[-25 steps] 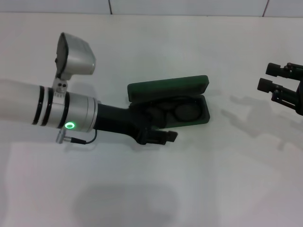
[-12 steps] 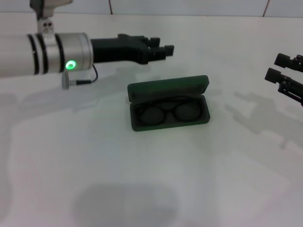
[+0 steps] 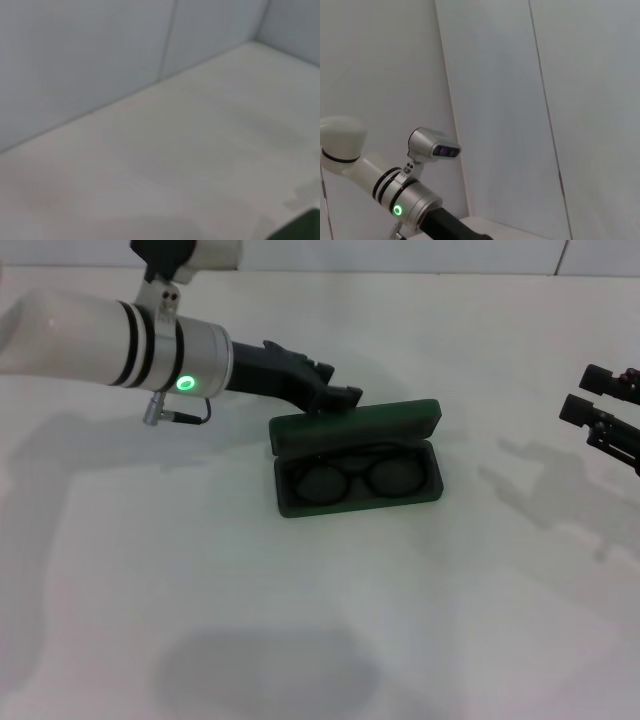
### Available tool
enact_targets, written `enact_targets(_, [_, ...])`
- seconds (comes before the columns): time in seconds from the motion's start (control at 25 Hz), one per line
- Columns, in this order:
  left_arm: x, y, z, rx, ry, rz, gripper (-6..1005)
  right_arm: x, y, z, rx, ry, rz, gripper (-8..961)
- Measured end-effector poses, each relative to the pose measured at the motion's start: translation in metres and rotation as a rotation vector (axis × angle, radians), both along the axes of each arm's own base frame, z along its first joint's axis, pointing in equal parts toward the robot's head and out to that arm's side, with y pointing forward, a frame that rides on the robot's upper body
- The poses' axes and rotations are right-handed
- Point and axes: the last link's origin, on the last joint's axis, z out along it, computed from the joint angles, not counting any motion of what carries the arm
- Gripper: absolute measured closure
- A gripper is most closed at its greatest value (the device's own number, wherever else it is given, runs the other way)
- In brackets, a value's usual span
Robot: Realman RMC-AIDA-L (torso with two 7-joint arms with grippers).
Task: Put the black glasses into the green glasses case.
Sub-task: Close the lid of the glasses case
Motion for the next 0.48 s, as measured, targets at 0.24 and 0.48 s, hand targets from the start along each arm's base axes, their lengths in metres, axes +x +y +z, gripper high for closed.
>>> enact_targets(0.24, [0.002,-0.01,-0.005,-0.065,0.0,-0.027,381,0.001,-0.001,0.001,0.002,-0.003,-0.002,496])
enact_targets(0.48, [-0.007,-0.021,-0.008,-0.086,0.004,-0.058,380,0.001,0.001,0.0,0.001,-0.014,-0.005,496])
